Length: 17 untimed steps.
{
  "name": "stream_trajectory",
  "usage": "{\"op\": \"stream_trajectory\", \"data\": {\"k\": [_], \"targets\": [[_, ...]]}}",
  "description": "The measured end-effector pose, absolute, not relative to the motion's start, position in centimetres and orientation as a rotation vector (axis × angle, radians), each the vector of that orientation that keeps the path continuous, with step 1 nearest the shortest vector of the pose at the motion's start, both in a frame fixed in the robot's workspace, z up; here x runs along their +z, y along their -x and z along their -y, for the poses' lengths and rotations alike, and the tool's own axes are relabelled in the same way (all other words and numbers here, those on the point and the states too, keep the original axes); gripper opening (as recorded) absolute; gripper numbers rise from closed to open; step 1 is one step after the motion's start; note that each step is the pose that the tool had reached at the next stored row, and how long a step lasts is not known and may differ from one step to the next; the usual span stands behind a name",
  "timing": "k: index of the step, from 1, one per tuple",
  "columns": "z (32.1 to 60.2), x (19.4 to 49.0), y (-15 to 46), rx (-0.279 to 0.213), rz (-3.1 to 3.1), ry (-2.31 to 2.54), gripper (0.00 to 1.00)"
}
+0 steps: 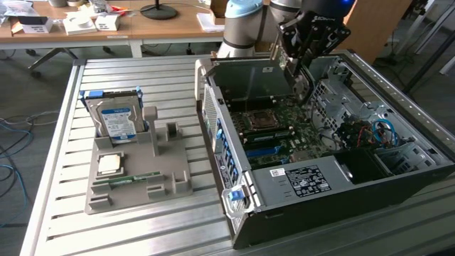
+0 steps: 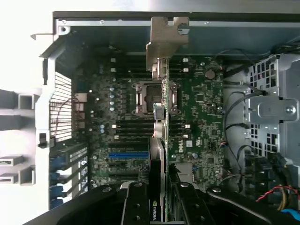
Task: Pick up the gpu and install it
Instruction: 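Pick up the gpu and move the gpu toward the slot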
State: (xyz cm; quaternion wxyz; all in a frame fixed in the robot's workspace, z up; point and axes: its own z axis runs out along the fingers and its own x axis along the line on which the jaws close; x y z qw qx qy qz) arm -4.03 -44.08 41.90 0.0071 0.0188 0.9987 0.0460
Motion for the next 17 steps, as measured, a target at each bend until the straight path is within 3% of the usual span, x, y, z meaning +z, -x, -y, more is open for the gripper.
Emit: {"op": "stream_trajectory", "data": {"k": [17], "targets": [[44.1,41.9,1.0,0.145,-3.124,-0.052,0.26]]}}
